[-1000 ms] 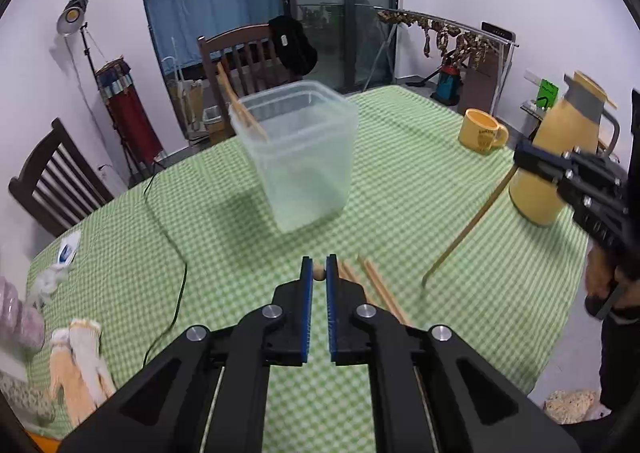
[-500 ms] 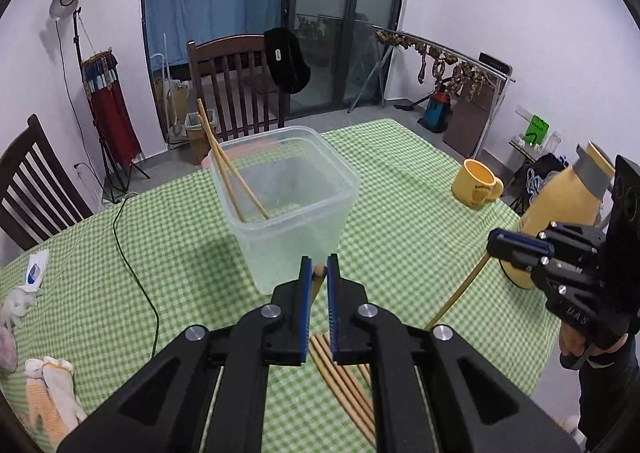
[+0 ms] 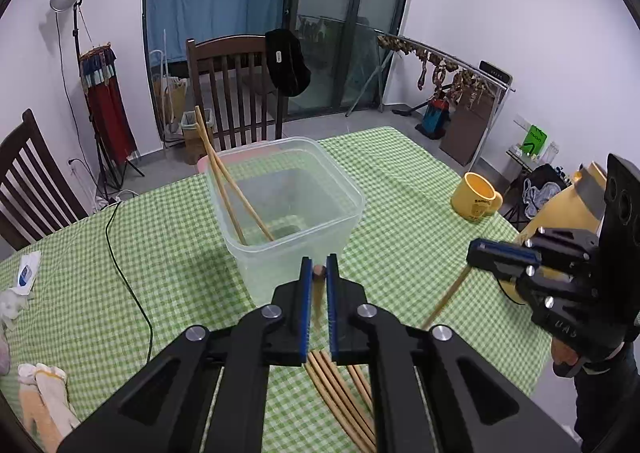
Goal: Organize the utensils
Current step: 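Lower both chopsticks upright into the clear plastic box with both tools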
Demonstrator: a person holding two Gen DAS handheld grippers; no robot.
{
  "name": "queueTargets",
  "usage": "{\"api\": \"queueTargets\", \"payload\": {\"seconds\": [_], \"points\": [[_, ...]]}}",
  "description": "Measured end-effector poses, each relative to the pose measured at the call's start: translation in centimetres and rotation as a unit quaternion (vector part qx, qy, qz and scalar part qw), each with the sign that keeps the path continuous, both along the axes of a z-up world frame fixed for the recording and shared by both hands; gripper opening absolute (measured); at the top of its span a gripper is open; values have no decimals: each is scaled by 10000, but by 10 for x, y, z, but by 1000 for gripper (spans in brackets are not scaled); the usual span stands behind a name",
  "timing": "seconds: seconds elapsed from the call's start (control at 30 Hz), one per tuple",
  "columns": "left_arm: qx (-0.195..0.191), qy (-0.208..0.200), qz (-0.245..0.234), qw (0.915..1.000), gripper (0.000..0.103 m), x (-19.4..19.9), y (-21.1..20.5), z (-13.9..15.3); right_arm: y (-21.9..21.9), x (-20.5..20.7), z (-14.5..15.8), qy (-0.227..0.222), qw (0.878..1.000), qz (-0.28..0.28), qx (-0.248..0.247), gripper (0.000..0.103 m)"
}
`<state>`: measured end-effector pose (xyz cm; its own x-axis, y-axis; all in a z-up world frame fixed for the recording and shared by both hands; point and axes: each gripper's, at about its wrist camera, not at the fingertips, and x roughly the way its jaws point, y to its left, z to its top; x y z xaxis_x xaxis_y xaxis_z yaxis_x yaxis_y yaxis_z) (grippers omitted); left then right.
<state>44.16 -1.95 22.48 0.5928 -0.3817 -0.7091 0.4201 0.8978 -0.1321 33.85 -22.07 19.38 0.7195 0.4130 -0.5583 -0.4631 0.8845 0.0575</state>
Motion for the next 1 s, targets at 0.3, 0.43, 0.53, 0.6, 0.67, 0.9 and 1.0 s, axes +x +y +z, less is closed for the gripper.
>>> {"api": "queueTargets", "payload": {"seconds": [0.3, 0.43, 0.53, 0.6, 0.67, 0.9, 1.0], "points": [[234, -560, -103, 9981, 4, -3, -1, 66, 12, 17, 70, -416, 9990, 119, -64, 5], [219, -912, 41, 9956, 4, -2, 4, 115, 21, 24, 109, -632, 9976, 211, -195, 5], [121, -1104, 69, 9938, 4, -2, 6, 151, 26, 32, 135, -745, 9967, 220, -233, 5], [117, -1218, 98, 9924, 4, -1, 8, 173, 29, 40, 151, -767, 9966, 207, -223, 5], [196, -1343, 165, 9906, 4, 0, 11, 189, 30, 45, 162, -762, 9967, 226, -171, 5], [99, -1542, 294, 9876, 4, 8, 22, 231, 39, 64, 195, -898, 9956, 187, -180, 5], [55, -1549, 331, 9874, 4, 14, 27, 237, 43, 75, 199, -897, 9957, 179, -156, 5]]}}
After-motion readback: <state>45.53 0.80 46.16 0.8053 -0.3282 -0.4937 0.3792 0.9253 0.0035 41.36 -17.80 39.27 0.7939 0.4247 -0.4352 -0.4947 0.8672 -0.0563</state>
